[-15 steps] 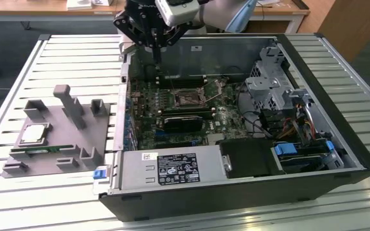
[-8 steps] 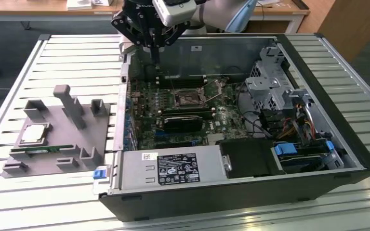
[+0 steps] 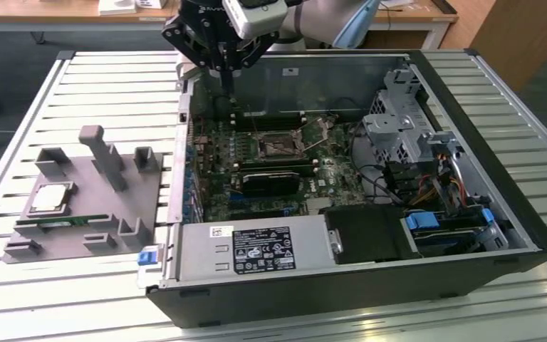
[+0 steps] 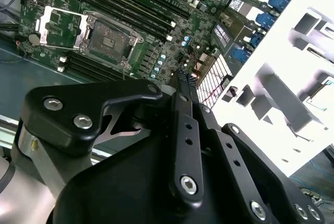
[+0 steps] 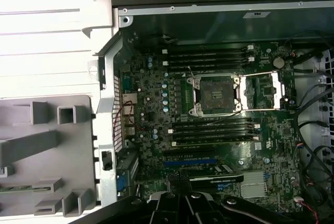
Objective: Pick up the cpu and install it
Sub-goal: 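Reach for the cpu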
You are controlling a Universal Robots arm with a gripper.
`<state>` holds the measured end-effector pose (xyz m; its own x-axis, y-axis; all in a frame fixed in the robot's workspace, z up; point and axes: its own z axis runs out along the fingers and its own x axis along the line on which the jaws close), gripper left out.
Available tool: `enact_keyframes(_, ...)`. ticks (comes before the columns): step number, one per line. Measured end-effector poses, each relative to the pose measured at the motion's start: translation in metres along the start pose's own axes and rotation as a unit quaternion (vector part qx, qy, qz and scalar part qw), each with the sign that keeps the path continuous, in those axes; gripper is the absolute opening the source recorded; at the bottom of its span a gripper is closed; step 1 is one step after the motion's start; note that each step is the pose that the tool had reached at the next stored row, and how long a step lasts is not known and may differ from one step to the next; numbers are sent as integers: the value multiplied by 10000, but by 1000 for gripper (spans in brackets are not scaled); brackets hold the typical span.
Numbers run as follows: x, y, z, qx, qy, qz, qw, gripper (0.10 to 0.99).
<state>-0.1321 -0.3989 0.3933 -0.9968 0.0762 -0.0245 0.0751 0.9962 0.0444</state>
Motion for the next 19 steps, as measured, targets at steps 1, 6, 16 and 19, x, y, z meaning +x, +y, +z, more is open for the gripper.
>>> enact_keyframes(1, 2, 0, 0, 0, 0, 0, 10000, 106)
enact_keyframes(6, 15, -1, 0, 0, 0, 0, 10000, 106)
enact_keyframes(16, 46, -4, -1, 0, 0, 0, 10000, 106)
enact_keyframes(19, 61, -5, -1, 0, 0, 0, 10000, 106)
